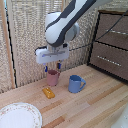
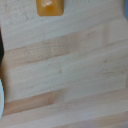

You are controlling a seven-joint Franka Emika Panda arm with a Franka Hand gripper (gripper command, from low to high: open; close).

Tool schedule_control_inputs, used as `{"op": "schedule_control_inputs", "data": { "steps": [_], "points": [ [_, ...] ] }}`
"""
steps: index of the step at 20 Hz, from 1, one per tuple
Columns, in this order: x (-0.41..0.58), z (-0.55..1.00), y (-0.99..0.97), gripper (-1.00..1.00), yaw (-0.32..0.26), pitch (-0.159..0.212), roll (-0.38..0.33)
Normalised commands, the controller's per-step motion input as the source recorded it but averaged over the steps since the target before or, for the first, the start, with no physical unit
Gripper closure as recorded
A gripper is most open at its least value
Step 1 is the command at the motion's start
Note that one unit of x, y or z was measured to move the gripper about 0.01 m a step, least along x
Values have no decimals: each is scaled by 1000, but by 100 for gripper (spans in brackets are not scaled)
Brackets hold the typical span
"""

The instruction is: Caressingly guide your clamp towards the toast. Compassionately possess the toast with your clamp. Gradually tag the toast up from the worktable. Complaisantly, cruise the held-toasty-pillow to your white crockery. Last but notably, liberate the toast onto the shiny white tableware.

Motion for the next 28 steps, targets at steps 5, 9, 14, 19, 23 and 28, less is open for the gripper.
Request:
{"op": "schedule_control_inputs", "data": {
  "steps": [5,9,14,19,23,28],
  "points": [
    [78,-345,173,-100,29,24,-6],
    [36,-383,6,-100,90,46,0],
    [85,-377,18,-100,112,18,-10],
    [131,-351,16,-100,94,-10,-11],
    [145,-294,14,-100,59,-36,-10],
    [36,-190,94,100,0,0,-41]
  ]
}}
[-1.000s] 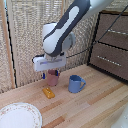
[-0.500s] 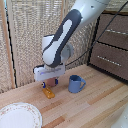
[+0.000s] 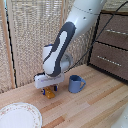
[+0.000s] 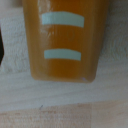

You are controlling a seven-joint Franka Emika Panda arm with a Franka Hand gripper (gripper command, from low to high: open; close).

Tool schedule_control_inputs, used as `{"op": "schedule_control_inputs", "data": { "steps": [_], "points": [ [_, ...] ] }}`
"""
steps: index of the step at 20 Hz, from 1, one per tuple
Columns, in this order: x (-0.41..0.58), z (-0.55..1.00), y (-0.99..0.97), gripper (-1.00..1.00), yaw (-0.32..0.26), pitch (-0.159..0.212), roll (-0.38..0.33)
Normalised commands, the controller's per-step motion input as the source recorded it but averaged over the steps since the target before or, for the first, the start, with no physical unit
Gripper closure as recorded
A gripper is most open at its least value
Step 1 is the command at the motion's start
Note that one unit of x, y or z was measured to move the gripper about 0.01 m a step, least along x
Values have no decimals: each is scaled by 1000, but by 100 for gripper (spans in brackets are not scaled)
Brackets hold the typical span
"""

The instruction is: Caressingly guide your clamp towards the toast. Compassionately possess the toast with your clamp. Gradually tag the toast up from the worktable. Complaisantly, cruise the held-toasty-pillow to your white crockery. Last but notably, liberate the toast onto the shiny white tableware.

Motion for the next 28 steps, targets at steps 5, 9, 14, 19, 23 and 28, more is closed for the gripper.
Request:
{"op": "schedule_control_inputs", "data": {
  "steps": [5,9,14,19,23,28],
  "points": [
    [42,-113,27,100,0,9,-15],
    [6,-18,35,100,0,47,-18],
    [0,35,70,100,2,7,-21],
    [0,805,215,100,0,-40,-31],
    [1,924,316,100,0,-10,-14],
    [24,851,410,100,11,53,0]
  ]
}}
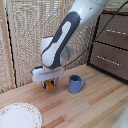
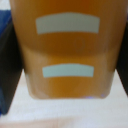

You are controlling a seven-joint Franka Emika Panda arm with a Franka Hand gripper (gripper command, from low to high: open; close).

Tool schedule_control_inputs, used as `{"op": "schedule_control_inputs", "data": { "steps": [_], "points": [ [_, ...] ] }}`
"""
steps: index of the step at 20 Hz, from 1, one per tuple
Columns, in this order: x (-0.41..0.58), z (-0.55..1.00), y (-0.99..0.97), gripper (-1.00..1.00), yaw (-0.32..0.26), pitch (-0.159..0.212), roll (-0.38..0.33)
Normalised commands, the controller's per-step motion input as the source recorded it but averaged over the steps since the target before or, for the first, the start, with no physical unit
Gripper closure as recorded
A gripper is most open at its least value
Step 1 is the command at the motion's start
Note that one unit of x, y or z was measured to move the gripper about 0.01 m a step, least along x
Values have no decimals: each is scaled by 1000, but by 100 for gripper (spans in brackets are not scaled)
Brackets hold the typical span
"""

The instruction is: Caressingly guide your clamp towards the toast. Compassionately possess the toast with your clamp. Gradually tag the toast up from the worktable. Complaisantly, cruise the held-toasty-pillow to your white crockery. Last but notably, liberate the toast onto the shiny white tableware.

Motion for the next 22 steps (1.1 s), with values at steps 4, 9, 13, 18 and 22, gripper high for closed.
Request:
{"op": "schedule_control_inputs", "data": {
  "steps": [4,9,13,18,22],
  "points": [
    [0,701,620,100,13,141,-5],
    [0,587,772,100,18,144,-9],
    [-8,489,830,100,10,130,0],
    [-43,368,875,100,2,111,0],
    [-233,65,900,100,2,105,0]
  ]
}}
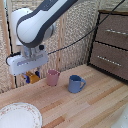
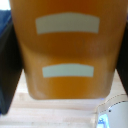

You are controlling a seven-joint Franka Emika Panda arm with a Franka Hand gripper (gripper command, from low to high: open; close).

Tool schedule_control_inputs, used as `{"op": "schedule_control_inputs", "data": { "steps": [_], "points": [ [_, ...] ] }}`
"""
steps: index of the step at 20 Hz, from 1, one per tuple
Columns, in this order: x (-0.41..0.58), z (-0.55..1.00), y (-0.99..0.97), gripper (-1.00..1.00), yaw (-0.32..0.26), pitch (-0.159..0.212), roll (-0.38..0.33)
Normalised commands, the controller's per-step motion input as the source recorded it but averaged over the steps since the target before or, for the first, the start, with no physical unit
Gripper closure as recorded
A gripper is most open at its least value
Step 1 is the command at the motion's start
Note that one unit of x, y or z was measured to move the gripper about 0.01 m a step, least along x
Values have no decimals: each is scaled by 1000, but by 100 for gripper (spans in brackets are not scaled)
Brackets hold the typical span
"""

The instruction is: Caressingly guide your clamp towards the toast. Compassionately possess the toast with your clamp. Gradually tag the toast up from the worktable. Complaisantly, cruise the held-toasty-pillow to your white crockery. Last but notably, liberate the toast onto the shiny white tableware.

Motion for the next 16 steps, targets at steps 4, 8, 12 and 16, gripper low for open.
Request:
{"op": "schedule_control_inputs", "data": {
  "steps": [4,8,12,16],
  "points": [
    [-295,-69,831,100,14,102,0],
    [-176,-340,686,100,10,46,0],
    [0,-569,402,100,-31,-71,-29],
    [32,-519,218,100,-66,-95,-27]
  ]
}}
